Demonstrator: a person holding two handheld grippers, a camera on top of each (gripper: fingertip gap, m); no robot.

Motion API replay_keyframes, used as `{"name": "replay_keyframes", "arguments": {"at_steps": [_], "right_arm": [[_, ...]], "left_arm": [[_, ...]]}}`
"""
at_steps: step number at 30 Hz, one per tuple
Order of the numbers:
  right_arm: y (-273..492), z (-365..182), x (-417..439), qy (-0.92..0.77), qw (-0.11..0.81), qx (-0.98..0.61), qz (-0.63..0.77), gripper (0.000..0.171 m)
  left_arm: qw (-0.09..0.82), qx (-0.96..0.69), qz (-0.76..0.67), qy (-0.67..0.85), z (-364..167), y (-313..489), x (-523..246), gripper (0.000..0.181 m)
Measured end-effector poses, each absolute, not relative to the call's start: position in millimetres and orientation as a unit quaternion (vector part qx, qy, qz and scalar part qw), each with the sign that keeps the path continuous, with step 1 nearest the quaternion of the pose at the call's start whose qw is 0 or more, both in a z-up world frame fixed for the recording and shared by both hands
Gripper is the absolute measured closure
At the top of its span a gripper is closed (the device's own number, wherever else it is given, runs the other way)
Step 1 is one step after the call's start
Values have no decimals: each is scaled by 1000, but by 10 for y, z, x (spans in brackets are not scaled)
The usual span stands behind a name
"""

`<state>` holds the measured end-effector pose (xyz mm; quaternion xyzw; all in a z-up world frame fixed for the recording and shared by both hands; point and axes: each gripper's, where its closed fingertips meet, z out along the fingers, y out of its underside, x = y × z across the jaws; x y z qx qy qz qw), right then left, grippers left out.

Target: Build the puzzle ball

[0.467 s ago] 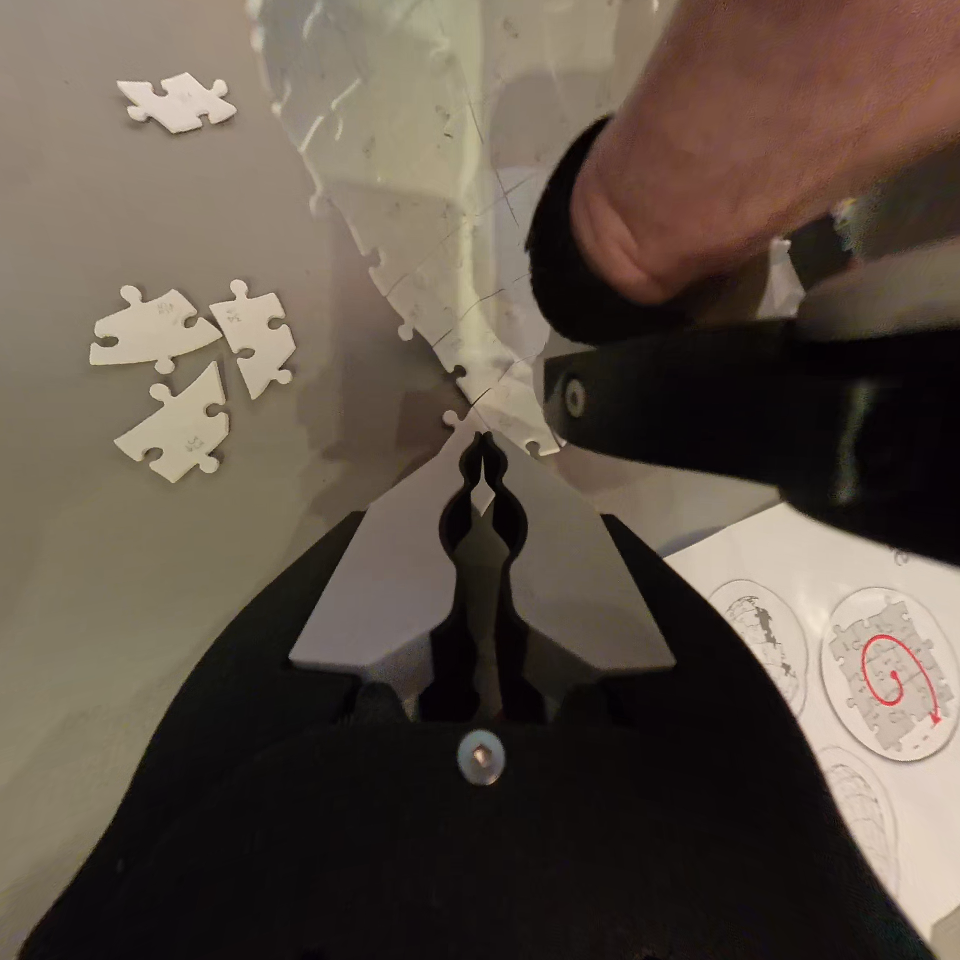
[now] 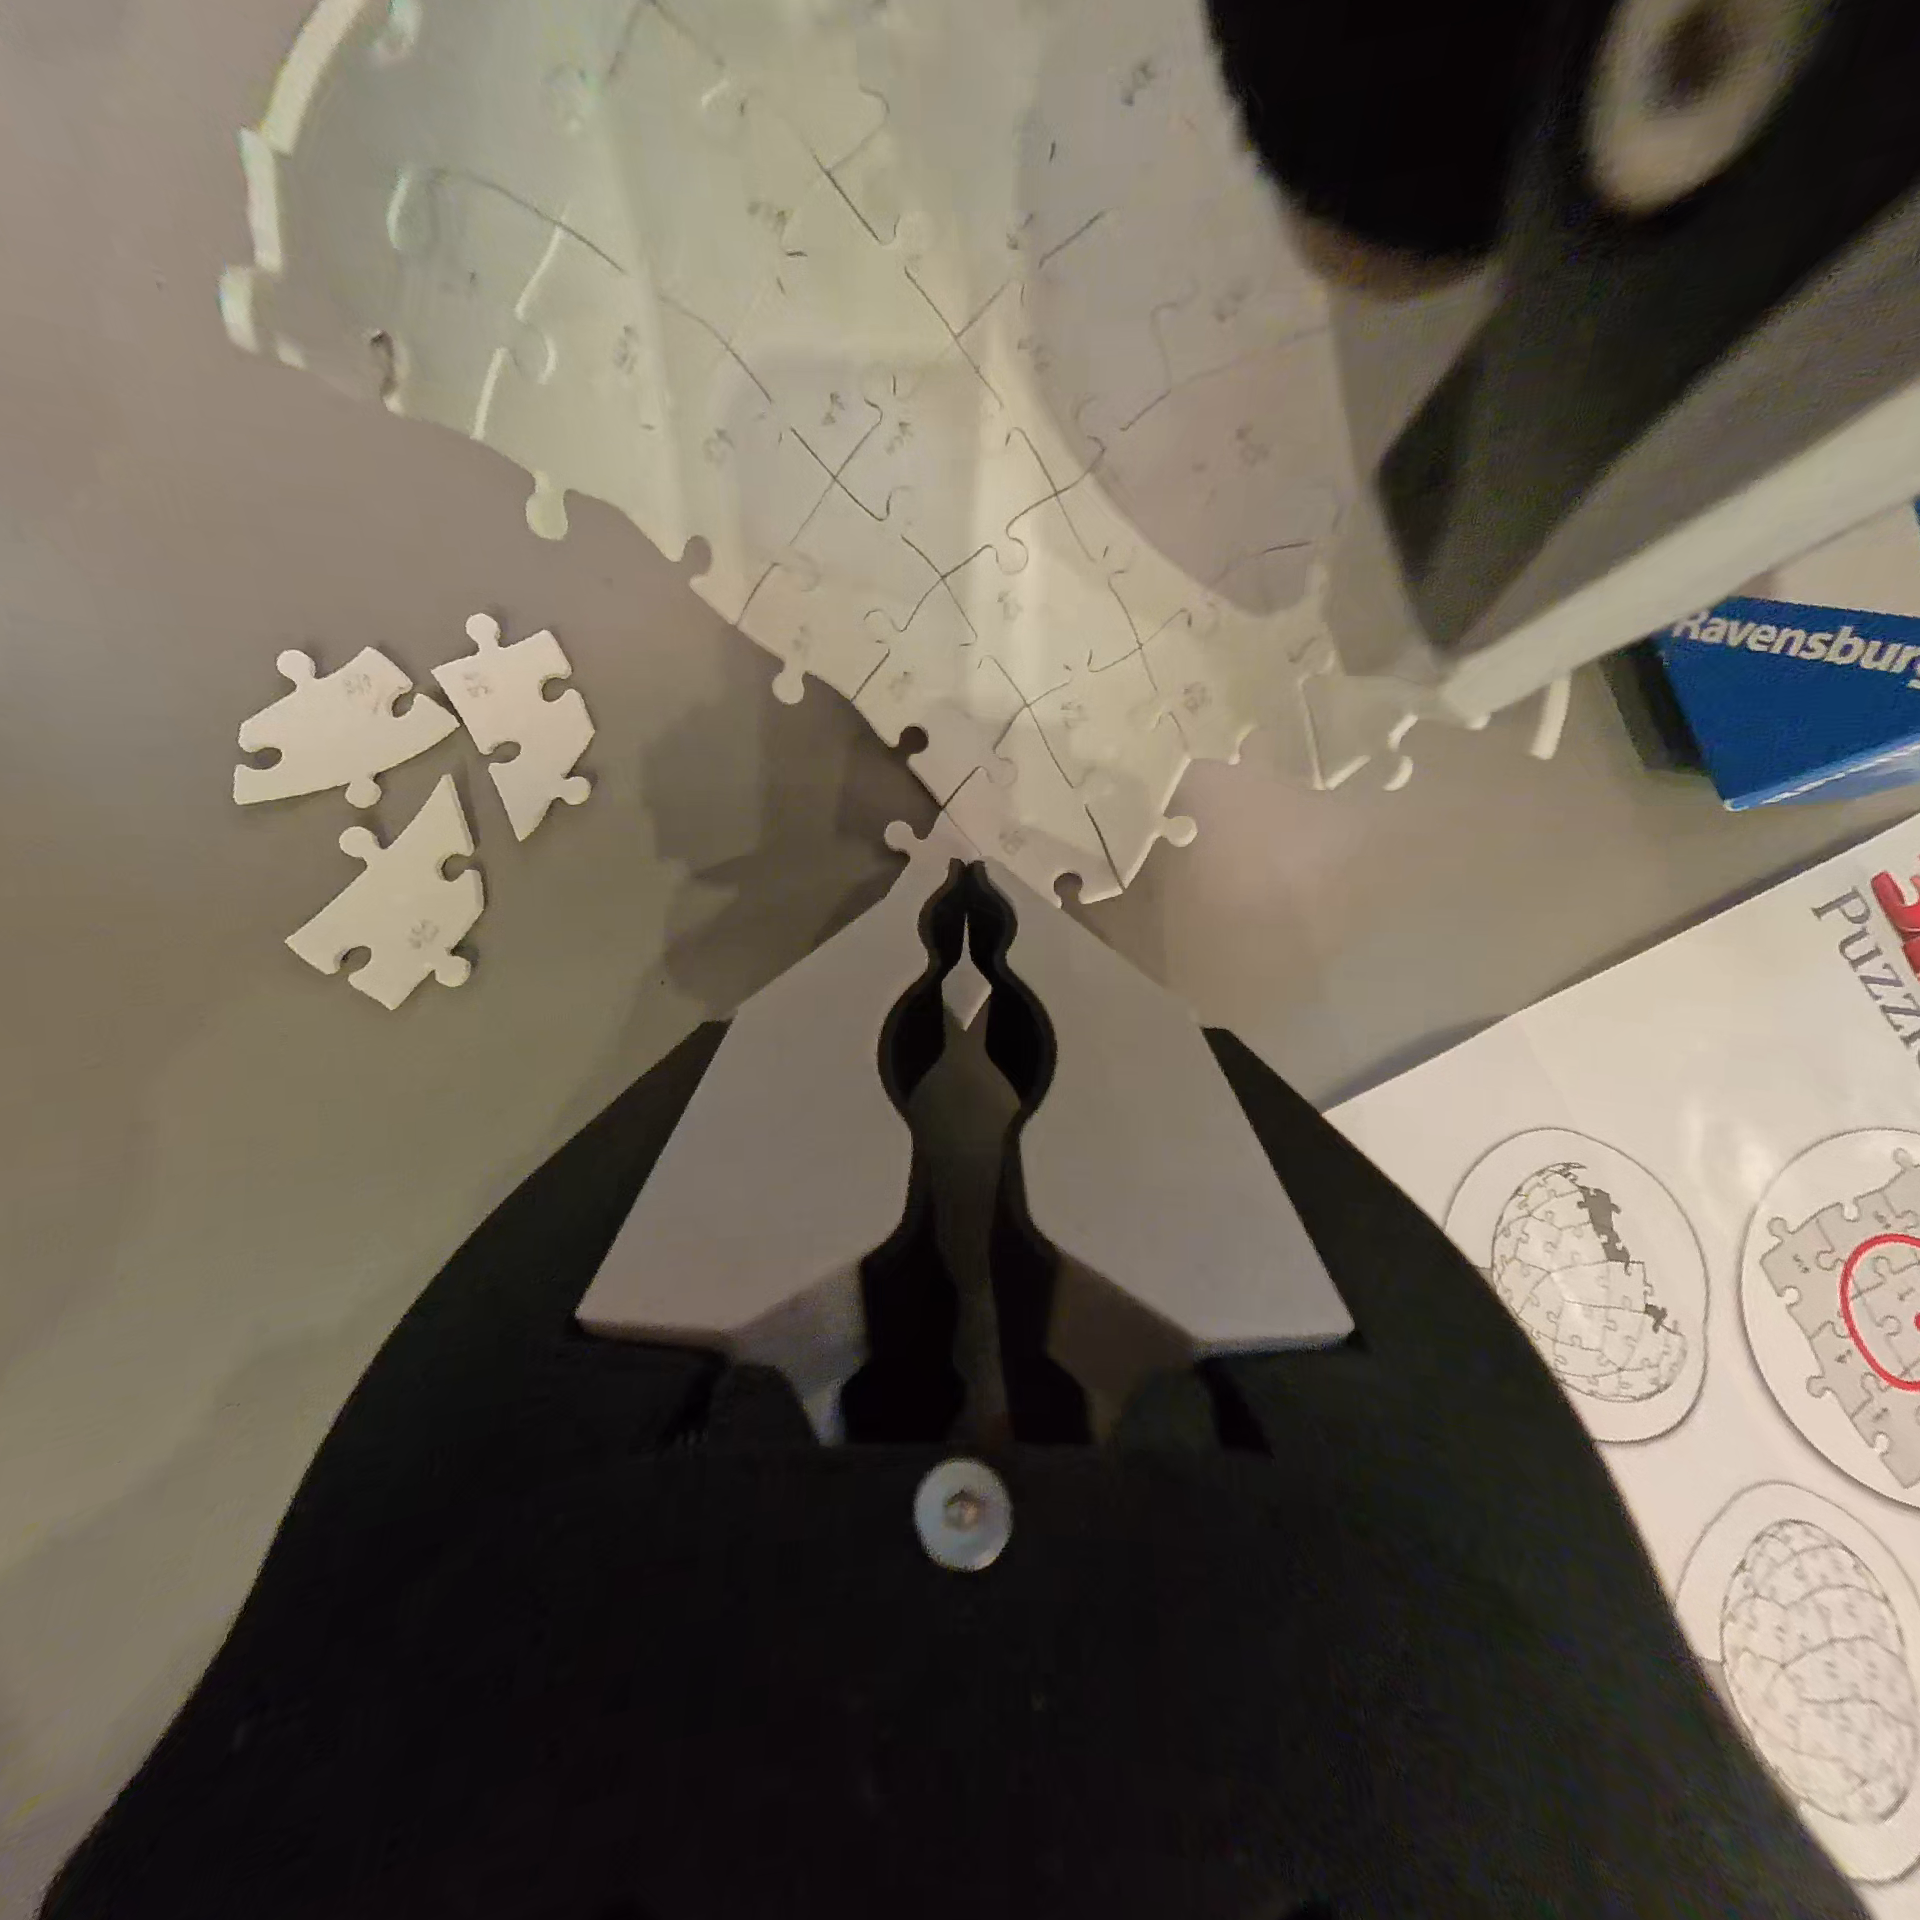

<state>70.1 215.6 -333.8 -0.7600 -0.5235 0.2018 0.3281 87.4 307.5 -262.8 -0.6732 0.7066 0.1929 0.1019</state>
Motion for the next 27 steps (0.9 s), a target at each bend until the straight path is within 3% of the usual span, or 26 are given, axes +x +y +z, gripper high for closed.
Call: {"name": "replay_keyframes", "arguments": {"at_steps": [1, 14, 21, 27], "right_arm": [[2157, -3338, 701, -522, 328, -761, 202, 170], [2157, -3335, 696, -513, 335, -766, 195, 171], [2158, -3336, 696, -515, 322, -773, 182, 171], [2158, -3335, 693, -502, 310, -788, 178, 171]], "left_arm": [[115, -682, 183, 699, -2582, 3093, 886, 99], [266, -752, 60, 600, -2124, 3127, 593, 100], [332, -776, -104, 526, -1904, 2924, 386, 99], [321, -781, -184, 503, -2187, 2583, 215, 88]]}}
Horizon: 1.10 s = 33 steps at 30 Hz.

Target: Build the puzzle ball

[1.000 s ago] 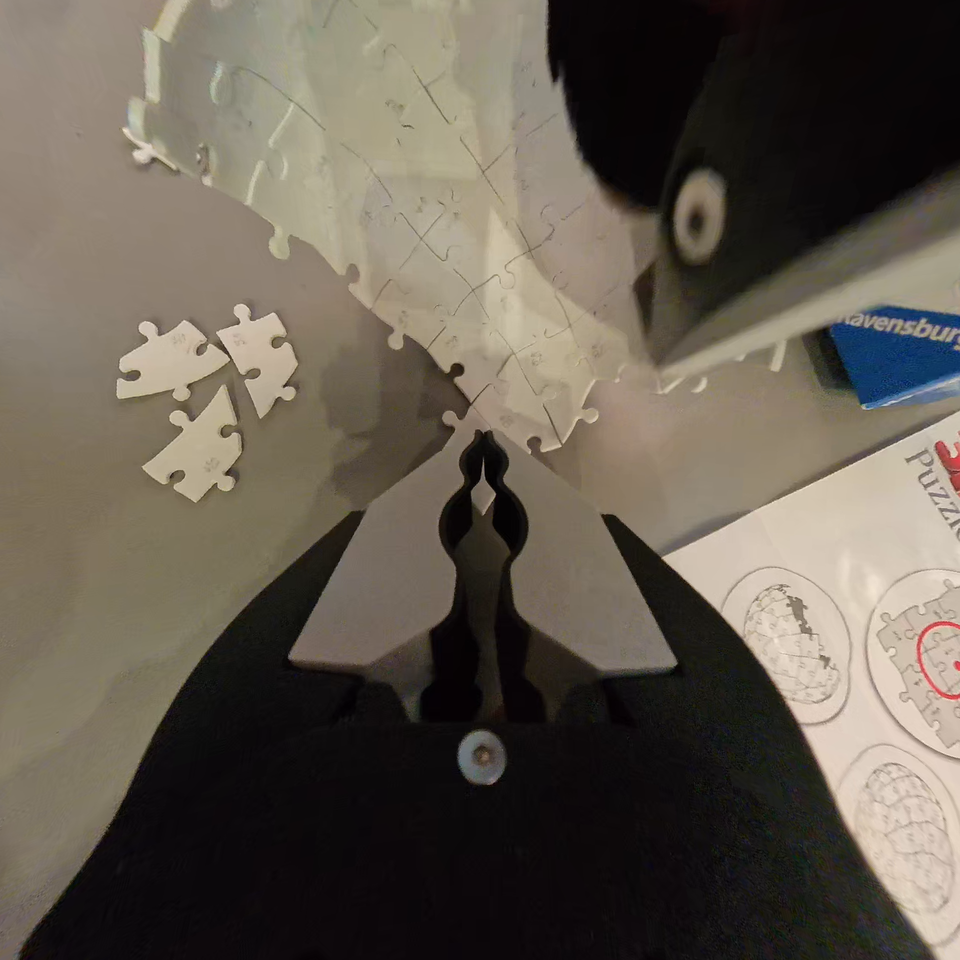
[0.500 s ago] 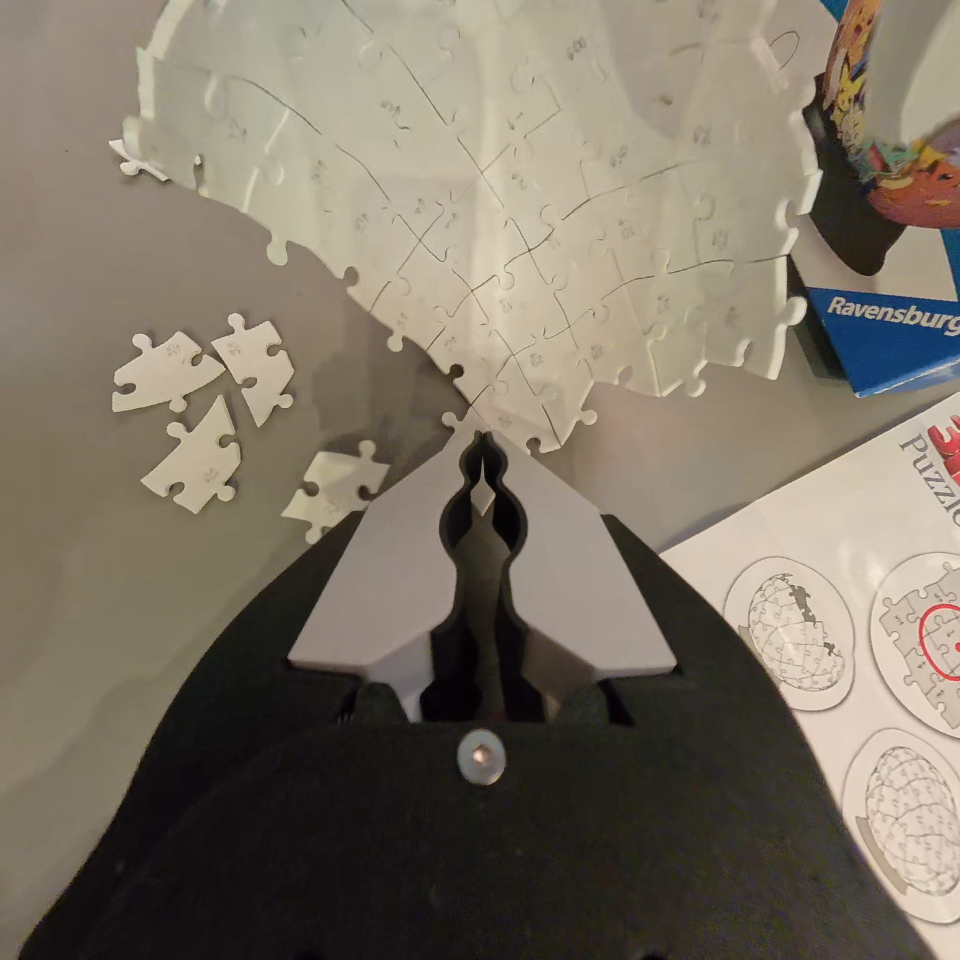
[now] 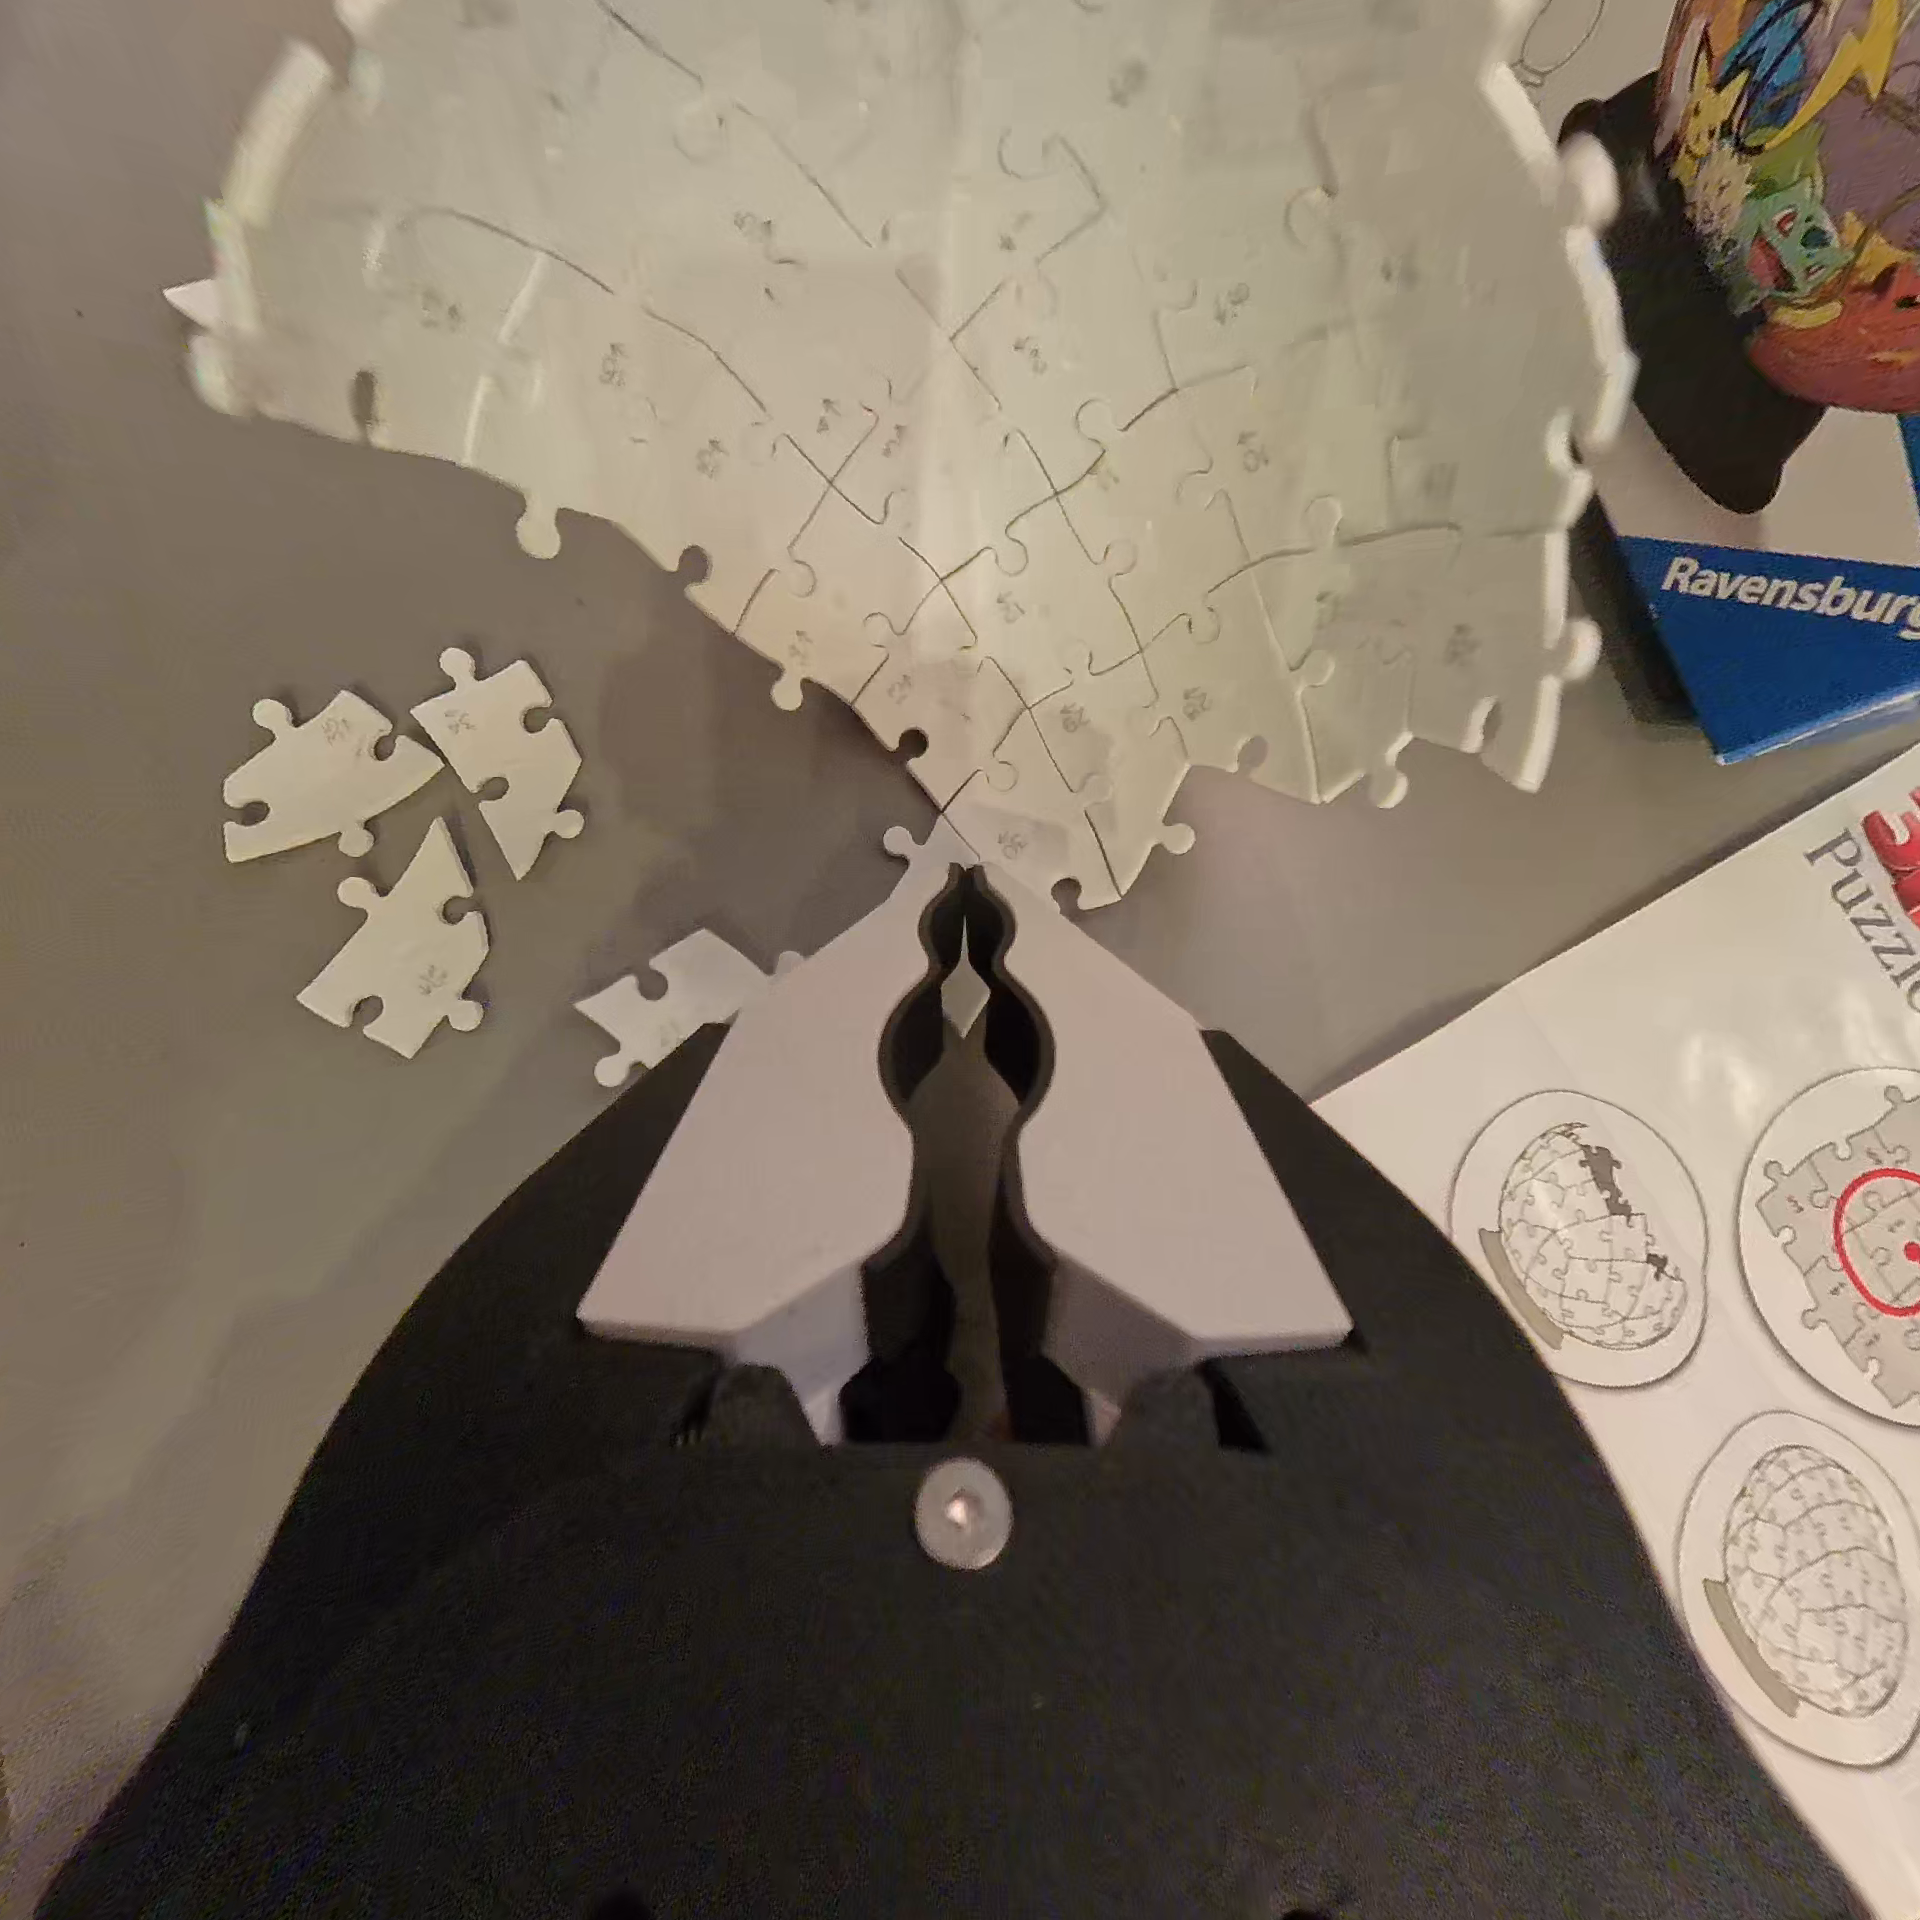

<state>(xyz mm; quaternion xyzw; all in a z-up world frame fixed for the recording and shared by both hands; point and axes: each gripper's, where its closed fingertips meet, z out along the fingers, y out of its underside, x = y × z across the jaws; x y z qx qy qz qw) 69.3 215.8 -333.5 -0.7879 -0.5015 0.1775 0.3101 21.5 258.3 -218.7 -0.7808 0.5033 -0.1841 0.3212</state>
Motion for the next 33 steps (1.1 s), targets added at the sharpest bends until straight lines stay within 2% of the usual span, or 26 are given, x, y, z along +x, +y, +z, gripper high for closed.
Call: {"name": "replay_keyframes", "arguments": {"at_steps": [13, 21, 33], "right_arm": [[2170, -3327, 688, -500, 298, -795, 169, 171], [2175, -3328, 676, -494, 293, -799, 178, 171], [2152, -3315, 675, -488, 299, -800, 181, 170]], "left_arm": [[311, -773, -381, 401, -2290, 2355, 117, 86], [309, -761, -368, 436, -2470, 2224, 207, 76], [345, -756, -321, 455, -2618, 2262, 303, 84]]}}
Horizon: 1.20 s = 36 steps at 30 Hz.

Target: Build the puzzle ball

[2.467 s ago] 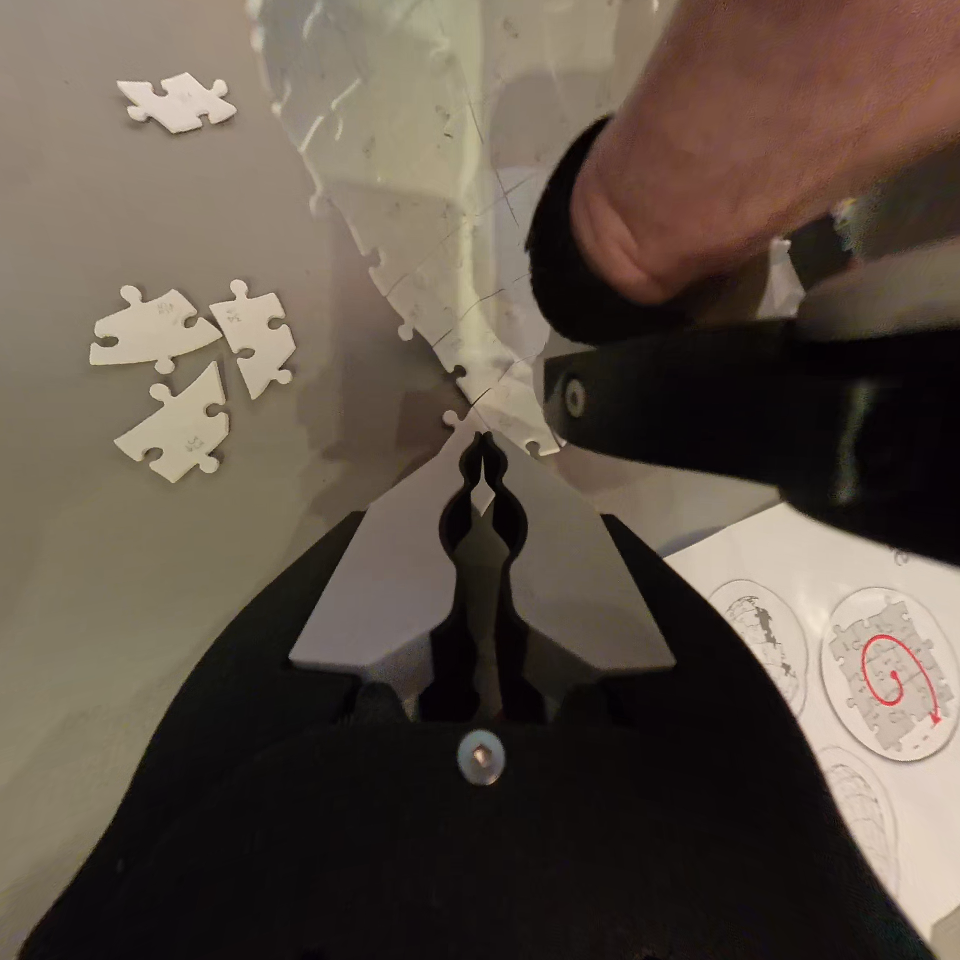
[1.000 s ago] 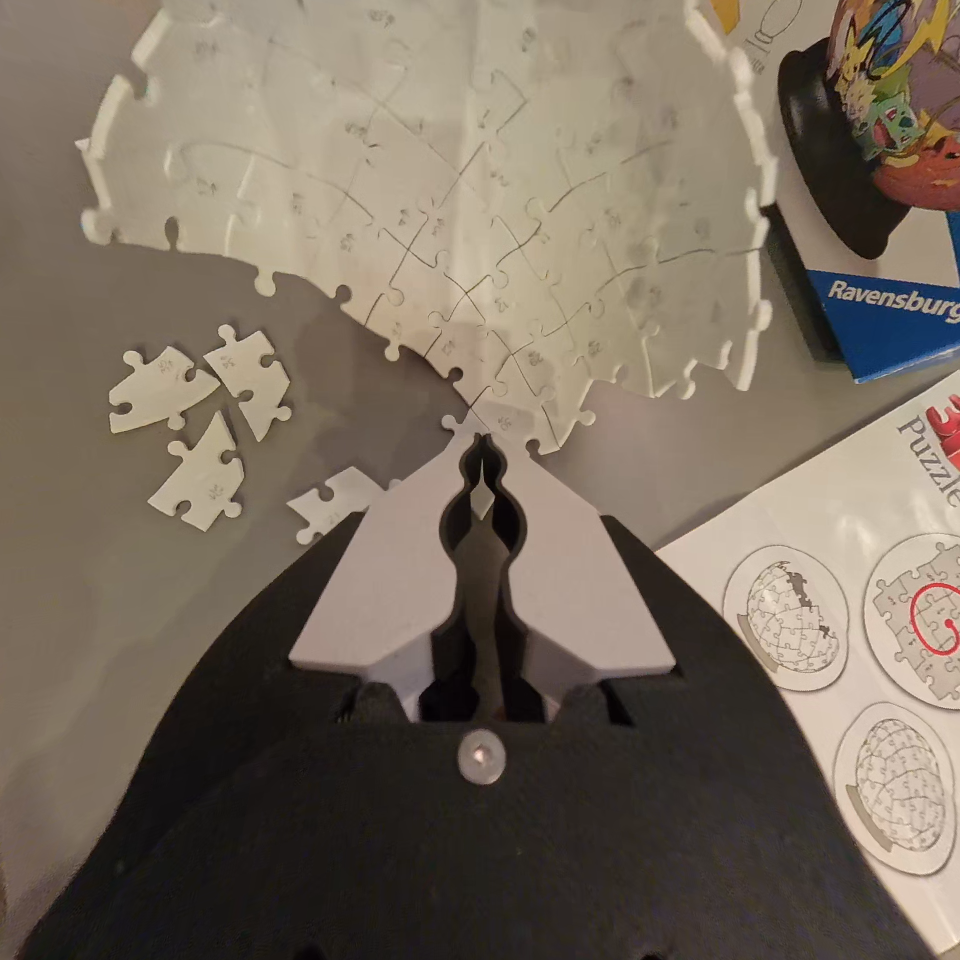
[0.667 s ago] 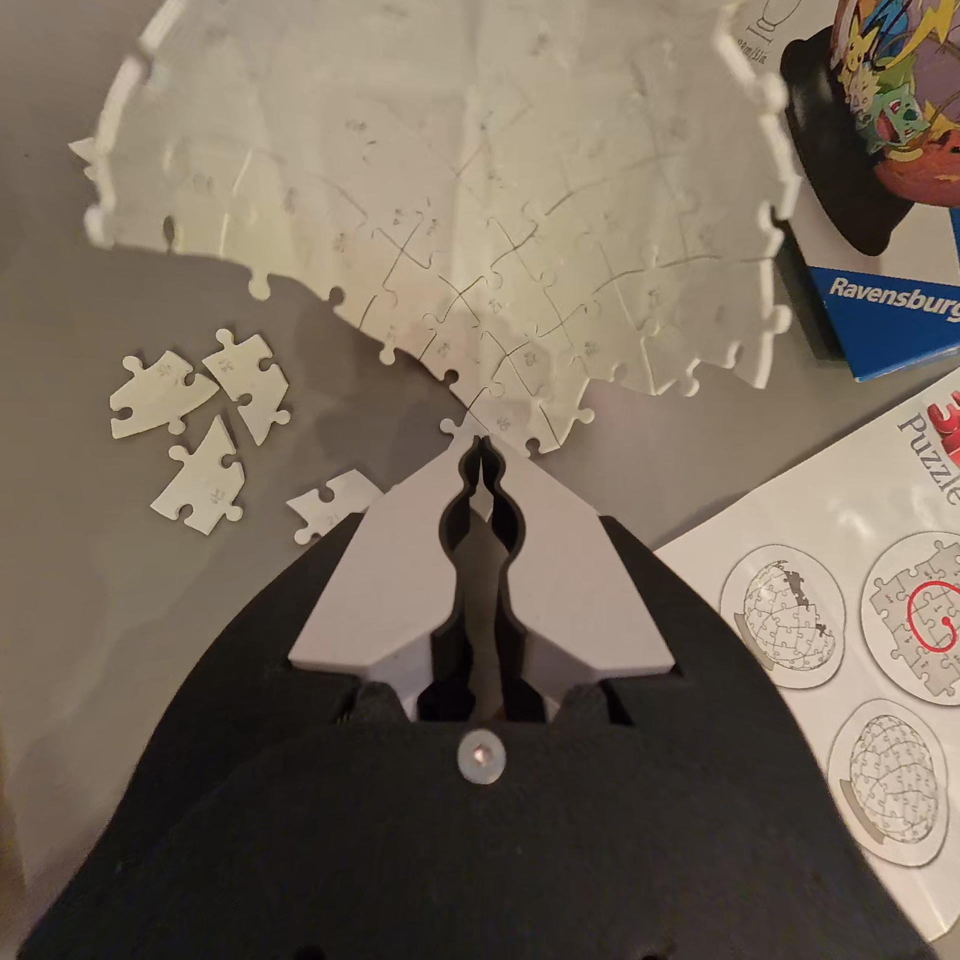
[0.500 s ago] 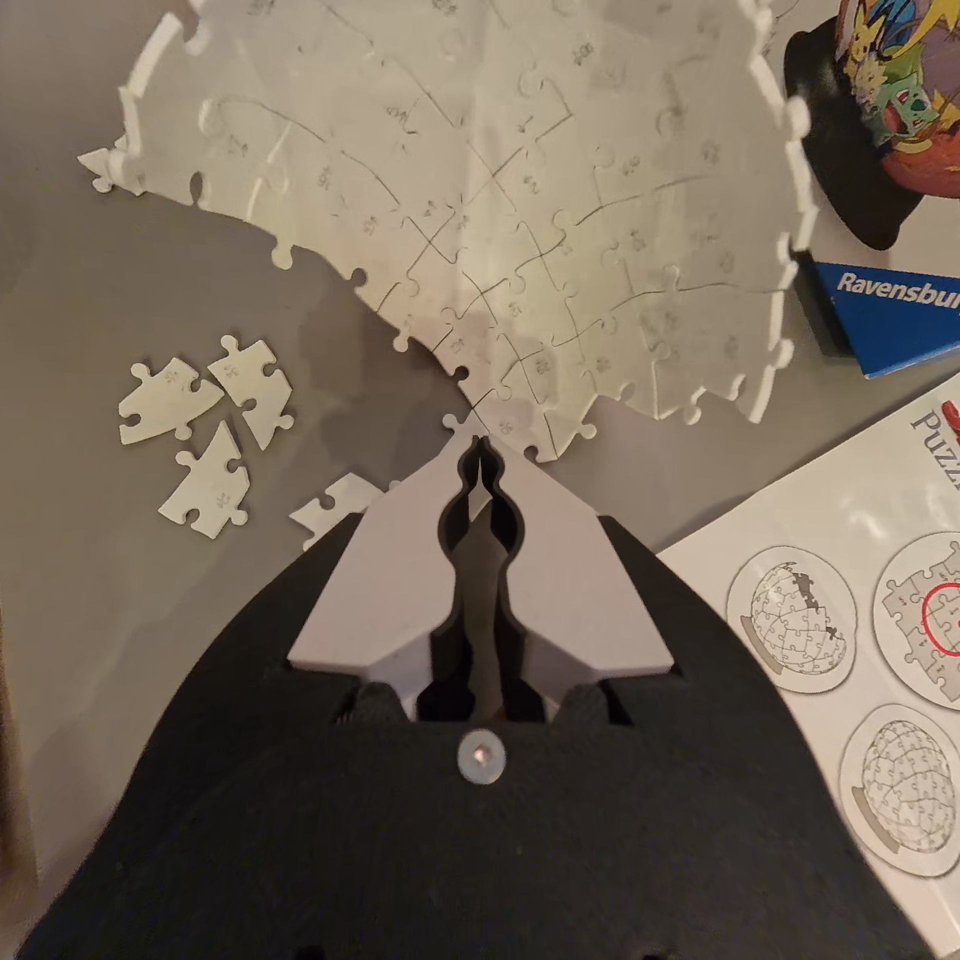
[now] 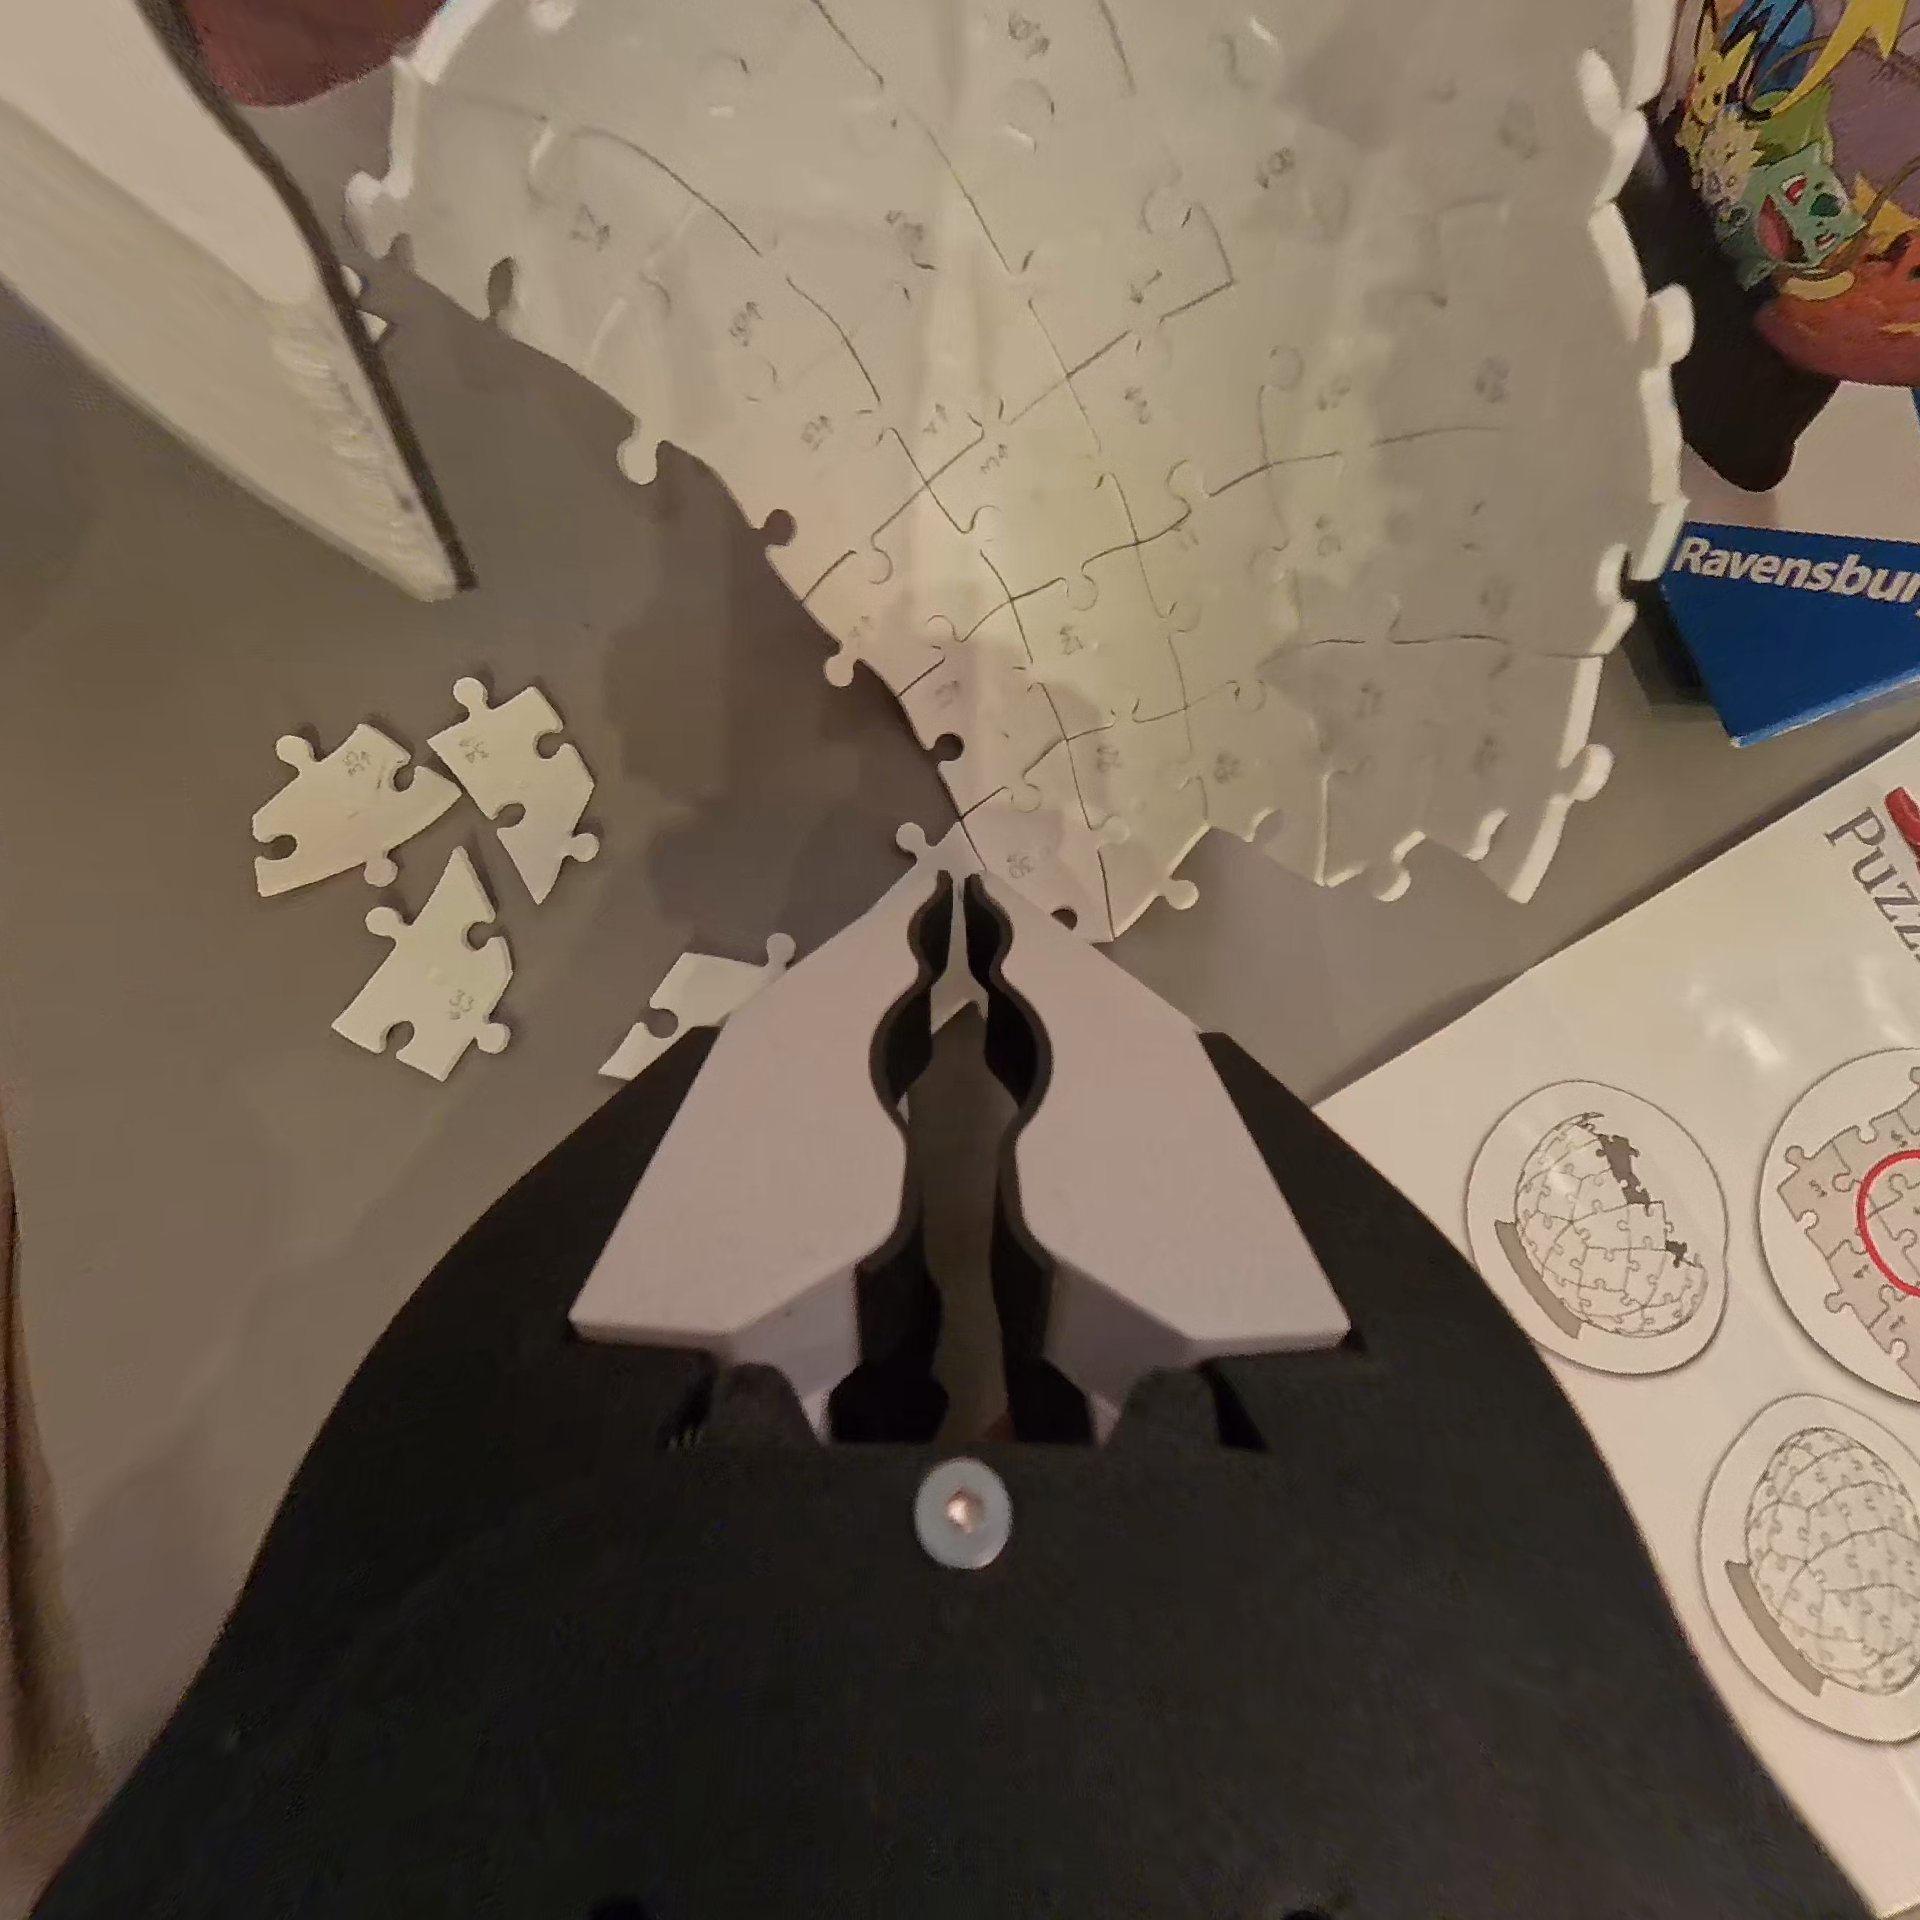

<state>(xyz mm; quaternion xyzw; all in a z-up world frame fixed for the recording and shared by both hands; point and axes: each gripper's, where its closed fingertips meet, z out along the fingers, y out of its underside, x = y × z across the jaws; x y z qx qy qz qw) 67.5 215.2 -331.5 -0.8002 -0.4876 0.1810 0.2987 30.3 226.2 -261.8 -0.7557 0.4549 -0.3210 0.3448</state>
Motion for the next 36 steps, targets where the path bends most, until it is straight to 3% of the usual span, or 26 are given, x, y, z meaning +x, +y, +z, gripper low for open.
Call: {"name": "replay_keyframes", "arguments": {"at_steps": [20, 27, 36], "right_arm": [[2154, -3001, 752, -500, 331, -777, 189, 152], [2409, -2558, 802, -491, 358, -763, 221, 149], [2909, -2555, 734, -525, 373, -739, 195, 133]], "left_arm": [[338, -763, -354, 422, -2761, 2388, 232, 94], [338, -769, -361, 404, -2804, 2437, 192, 93], [331, -767, -371, 406, -2817, 2539, 167, 92]]}}
